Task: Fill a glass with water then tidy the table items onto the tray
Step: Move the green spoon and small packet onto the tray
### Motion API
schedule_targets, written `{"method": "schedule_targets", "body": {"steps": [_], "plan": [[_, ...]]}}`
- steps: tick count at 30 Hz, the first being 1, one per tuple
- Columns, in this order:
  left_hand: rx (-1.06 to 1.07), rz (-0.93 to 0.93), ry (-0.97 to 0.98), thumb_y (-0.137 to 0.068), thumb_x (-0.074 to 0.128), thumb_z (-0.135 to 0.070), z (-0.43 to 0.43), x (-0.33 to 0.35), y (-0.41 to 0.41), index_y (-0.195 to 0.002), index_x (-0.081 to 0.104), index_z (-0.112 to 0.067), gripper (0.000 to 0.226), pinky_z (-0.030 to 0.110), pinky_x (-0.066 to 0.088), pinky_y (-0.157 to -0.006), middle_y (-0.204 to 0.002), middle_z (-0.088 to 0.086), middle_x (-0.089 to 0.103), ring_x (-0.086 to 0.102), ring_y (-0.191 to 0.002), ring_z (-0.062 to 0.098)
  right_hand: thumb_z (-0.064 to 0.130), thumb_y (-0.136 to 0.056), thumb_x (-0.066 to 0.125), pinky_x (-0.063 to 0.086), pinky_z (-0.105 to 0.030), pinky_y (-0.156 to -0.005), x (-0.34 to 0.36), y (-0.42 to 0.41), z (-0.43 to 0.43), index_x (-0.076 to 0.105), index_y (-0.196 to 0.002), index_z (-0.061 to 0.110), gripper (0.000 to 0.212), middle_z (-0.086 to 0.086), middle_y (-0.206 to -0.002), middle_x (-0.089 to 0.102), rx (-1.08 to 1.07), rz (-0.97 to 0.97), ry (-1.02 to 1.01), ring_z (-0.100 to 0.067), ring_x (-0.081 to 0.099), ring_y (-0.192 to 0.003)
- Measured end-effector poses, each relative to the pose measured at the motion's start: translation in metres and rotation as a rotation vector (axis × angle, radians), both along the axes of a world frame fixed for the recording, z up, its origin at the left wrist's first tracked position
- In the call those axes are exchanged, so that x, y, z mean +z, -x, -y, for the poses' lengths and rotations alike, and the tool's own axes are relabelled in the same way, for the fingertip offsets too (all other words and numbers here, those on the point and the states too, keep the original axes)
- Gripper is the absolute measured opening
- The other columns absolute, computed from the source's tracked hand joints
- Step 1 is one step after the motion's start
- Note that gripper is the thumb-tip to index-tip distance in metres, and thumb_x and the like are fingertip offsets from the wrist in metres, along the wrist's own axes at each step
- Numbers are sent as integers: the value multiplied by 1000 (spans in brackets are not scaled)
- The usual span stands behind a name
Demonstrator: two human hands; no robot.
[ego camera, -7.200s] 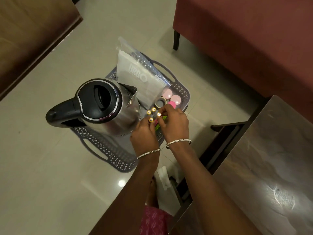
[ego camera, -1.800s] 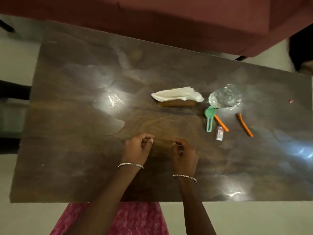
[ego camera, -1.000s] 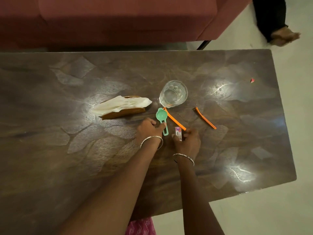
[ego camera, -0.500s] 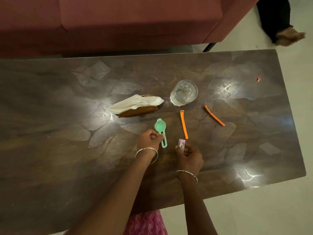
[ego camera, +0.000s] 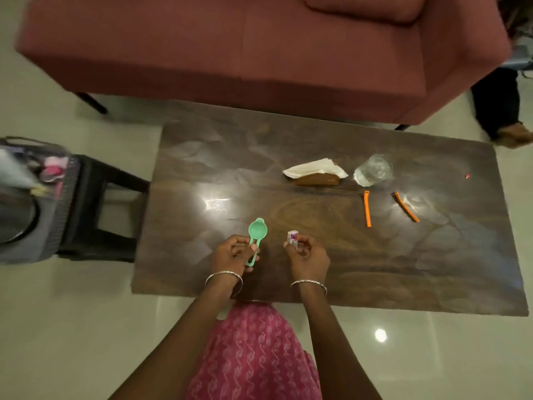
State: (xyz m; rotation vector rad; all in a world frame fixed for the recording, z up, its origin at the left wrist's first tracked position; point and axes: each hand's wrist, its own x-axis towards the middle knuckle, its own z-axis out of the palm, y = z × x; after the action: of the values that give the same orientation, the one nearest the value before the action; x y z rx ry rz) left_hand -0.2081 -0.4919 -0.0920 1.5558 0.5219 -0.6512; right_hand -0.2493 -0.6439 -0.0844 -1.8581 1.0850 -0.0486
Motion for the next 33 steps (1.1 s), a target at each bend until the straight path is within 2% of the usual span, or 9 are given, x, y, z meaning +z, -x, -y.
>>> {"method": "schedule_targets", "body": {"steps": [3, 8, 15, 18, 22, 26, 28, 31, 33], "plan": [[135, 5, 20, -83, 71, -1, -62, 27, 11, -82, 65, -14, 14, 24, 52, -42, -67, 2, 70, 68, -53, 9, 15, -73, 84, 57, -25, -72, 24, 0, -63, 72, -91, 12, 22, 0, -79, 72, 99, 27, -39, -12, 67, -68], [315, 28, 37, -81, 71, 3, -162, 70, 26, -88, 66, 0, 9, 24, 56, -47, -67, 5, 68, 67, -51, 7, 17, -71, 85, 56, -22, -65, 61, -2, -162, 71, -85, 15, 20, 2, -73, 72, 249, 97, -89, -11, 67, -63], [523, 23, 17, -86, 62, 9, -279, 99, 32, -103, 62, 8, 17, 24, 59, -54, -86, 20, 65, 64, -73, 33, 18, -71, 86, 59, -32, -71, 102, -27, -275, 71, -93, 9, 28, -4, -80, 73, 487, 124, -112, -16, 66, -67], [607, 11, -9, -85, 64, 6, -316, 101, 28, -102, 65, 7, 17, 23, 58, -49, -80, 16, 66, 65, -68, 27, 19, -73, 84, 60, -35, -75, 115, -44, -316, 68, -97, 17, 29, -5, -86, 74, 576, 131, -97, -20, 70, -76], [711, -2, -67, -83, 69, 0, -356, 99, 17, -102, 69, 2, 19, 24, 57, -47, -89, 15, 65, 62, -75, 25, 19, -76, 81, 60, -41, -81, 118, -69, -361, 64, -105, 20, 33, -7, -92, 72, 719, 90, -121, -24, 70, -83], [772, -21, -164, -81, 74, -5, -386, 88, 5, -98, 73, -5, 17, 22, 54, -43, -84, 12, 67, 60, -61, 17, 21, -80, 77, 58, -49, -83, 106, -96, -399, 63, -115, 21, 37, -8, -91, 73, 780, 30, -129, -28, 70, -86], [794, -34, -203, -79, 76, -6, -401, 79, -2, -97, 75, -6, 18, 23, 56, -48, -82, 11, 69, 61, -59, 18, 24, -80, 77, 58, -48, -83, 97, -110, -416, 63, -112, 22, 35, -8, -91, 73, 779, 1, -118, -29, 71, -85], [815, -59, -222, -77, 76, -2, -422, 65, -17, -99, 74, -1, 22, 37, 60, -73, -87, 15, 71, 64, -67, 28, 25, -76, 80, 60, -45, -80, 81, -132, -441, 66, -106, 18, 33, -8, -87, 74, 751, -45, -129, -27, 72, -81], [813, -92, -243, -77, 75, 2, -436, 55, -31, -100, 73, 1, 23, 39, 59, -78, -89, 18, 72, 65, -68, 29, 27, -75, 82, 60, -41, -81, 70, -150, -456, 66, -103, 17, 33, -5, -86, 73, 726, -86, -120, -24, 70, -81]]}}
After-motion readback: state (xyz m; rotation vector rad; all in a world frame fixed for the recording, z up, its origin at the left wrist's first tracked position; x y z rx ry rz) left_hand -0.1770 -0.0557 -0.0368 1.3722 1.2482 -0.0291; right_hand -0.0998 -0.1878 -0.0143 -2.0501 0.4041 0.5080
